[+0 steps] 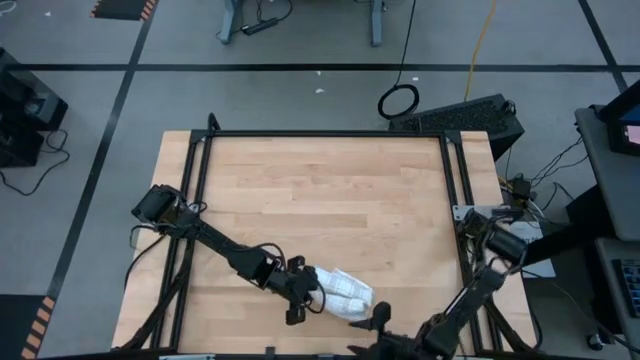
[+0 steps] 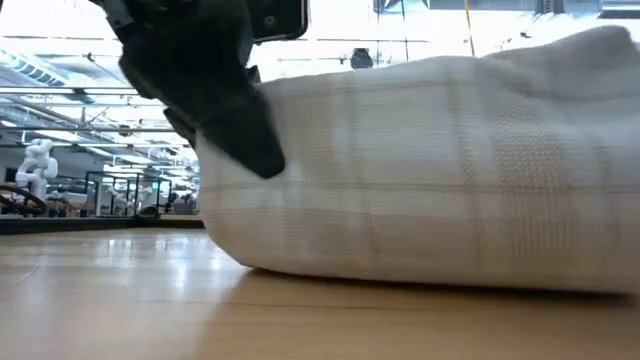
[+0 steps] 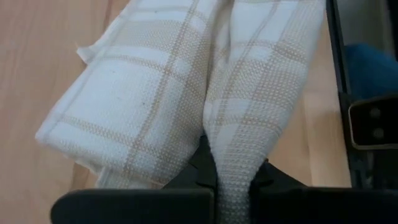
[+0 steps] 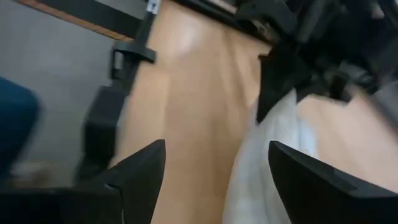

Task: Roll towel
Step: Roll the white kitchen towel

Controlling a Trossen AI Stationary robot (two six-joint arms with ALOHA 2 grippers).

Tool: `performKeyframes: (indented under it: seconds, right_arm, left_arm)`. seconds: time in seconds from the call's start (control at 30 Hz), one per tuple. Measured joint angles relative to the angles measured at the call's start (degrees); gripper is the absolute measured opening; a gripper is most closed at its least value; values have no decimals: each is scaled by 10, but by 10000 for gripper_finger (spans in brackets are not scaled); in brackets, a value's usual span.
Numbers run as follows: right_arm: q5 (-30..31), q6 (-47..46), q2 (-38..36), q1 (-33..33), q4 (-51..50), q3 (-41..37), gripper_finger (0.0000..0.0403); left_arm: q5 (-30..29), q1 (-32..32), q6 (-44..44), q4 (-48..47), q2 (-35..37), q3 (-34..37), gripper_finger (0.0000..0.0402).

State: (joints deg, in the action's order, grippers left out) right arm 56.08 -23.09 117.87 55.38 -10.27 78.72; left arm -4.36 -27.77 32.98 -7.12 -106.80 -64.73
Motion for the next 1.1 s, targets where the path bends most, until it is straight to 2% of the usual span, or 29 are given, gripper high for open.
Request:
performKeyframes:
  seconds: [0.13, 0.23, 0.3, 0.43, 0.5, 0.6, 0.8, 0.93, 1.1]
  right_arm:
    - [95, 19, 48, -5, -45, 48, 274]
    - [141, -51, 58, -11, -113, 62, 264]
    - [137, -122, 53, -17, -173, 62, 250]
    - [54, -221, 51, -36, -271, 62, 211]
    - [15, -247, 51, -46, -278, 59, 193]
    - [-7, -276, 51, -58, -280, 57, 157]
    - [-83, -359, 50, -86, -311, 57, 24]
    - [-104, -417, 40, -93, -332, 57, 18]
    - [-155, -424, -2, -98, -341, 56, 7]
  left_arm:
    - [24, 9, 23, 2, 0, 0, 18]
    - [27, 12, 28, 2, 0, 0, 18]
    - [31, 12, 30, 2, 0, 0, 18]
    - [33, 12, 39, 2, 0, 0, 18]
    - [33, 12, 40, 2, 0, 0, 18]
    - [33, 11, 40, 1, 0, 0, 18]
    - [26, 11, 26, 9, 0, 0, 21]
    - [21, 11, 0, 39, 0, 0, 45]
    - [8, 4, -52, 33, 11, 0, 87]
